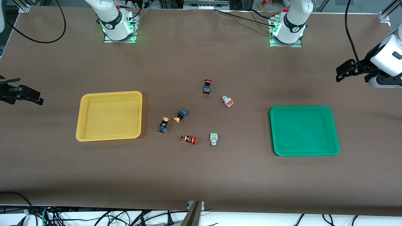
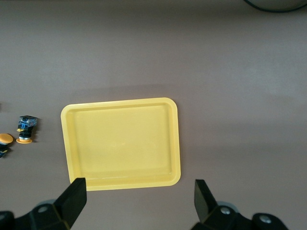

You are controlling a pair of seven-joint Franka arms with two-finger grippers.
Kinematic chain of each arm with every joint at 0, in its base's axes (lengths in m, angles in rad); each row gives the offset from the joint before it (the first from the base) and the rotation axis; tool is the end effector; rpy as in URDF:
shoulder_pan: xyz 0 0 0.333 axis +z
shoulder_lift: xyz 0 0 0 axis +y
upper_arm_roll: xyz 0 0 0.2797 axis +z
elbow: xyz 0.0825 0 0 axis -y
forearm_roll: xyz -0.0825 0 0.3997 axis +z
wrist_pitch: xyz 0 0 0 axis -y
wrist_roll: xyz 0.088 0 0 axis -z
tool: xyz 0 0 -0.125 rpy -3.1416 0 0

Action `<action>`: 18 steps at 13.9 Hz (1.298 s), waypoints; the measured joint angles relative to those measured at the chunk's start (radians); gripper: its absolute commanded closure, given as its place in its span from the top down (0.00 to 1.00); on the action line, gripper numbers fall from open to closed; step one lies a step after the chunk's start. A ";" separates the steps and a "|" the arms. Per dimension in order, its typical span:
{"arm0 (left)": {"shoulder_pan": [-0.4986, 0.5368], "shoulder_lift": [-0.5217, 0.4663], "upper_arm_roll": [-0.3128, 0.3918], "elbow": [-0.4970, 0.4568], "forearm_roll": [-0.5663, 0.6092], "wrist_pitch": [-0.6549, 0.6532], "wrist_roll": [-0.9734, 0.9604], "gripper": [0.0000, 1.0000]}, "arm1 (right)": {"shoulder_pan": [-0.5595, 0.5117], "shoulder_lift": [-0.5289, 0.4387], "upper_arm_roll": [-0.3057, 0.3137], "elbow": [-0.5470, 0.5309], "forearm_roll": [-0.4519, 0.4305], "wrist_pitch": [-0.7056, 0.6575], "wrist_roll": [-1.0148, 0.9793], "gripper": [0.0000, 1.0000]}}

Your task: Place green and yellow buttons in trays

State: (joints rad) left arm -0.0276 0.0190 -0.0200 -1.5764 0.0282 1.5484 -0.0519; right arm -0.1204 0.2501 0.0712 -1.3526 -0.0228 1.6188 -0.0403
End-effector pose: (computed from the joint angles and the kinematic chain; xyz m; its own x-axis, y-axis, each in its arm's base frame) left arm 0.5710 -0.0235 0.5548 0.9990 0.0049 -0.0455 0.0036 -0.9995 -0.0302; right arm 0.6400 -0.0392 0.5301 0.9998 -0.0103 0.0165 -0.0104 -0.9999 0.0059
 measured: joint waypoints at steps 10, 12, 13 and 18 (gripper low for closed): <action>0.000 0.000 -0.002 0.000 0.000 0.000 0.001 1.00 | 0.008 0.034 0.008 0.000 0.006 -0.001 0.043 0.99; 0.000 0.001 -0.003 -0.001 0.000 0.000 0.001 1.00 | 0.046 0.067 0.014 -0.001 0.007 0.004 0.112 0.99; 0.000 0.001 -0.005 -0.001 0.000 0.000 0.001 1.00 | 0.082 0.086 0.016 -0.001 0.007 0.018 0.178 0.99; -0.001 0.002 -0.008 -0.002 0.000 -0.001 0.001 1.00 | 0.277 0.205 0.020 -0.002 0.004 0.170 0.469 0.99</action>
State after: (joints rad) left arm -0.0286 0.0214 -0.0283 -1.5782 0.0282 1.5476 -0.0509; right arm 0.1564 0.4547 0.0916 -1.3548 -0.0192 1.7886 0.4286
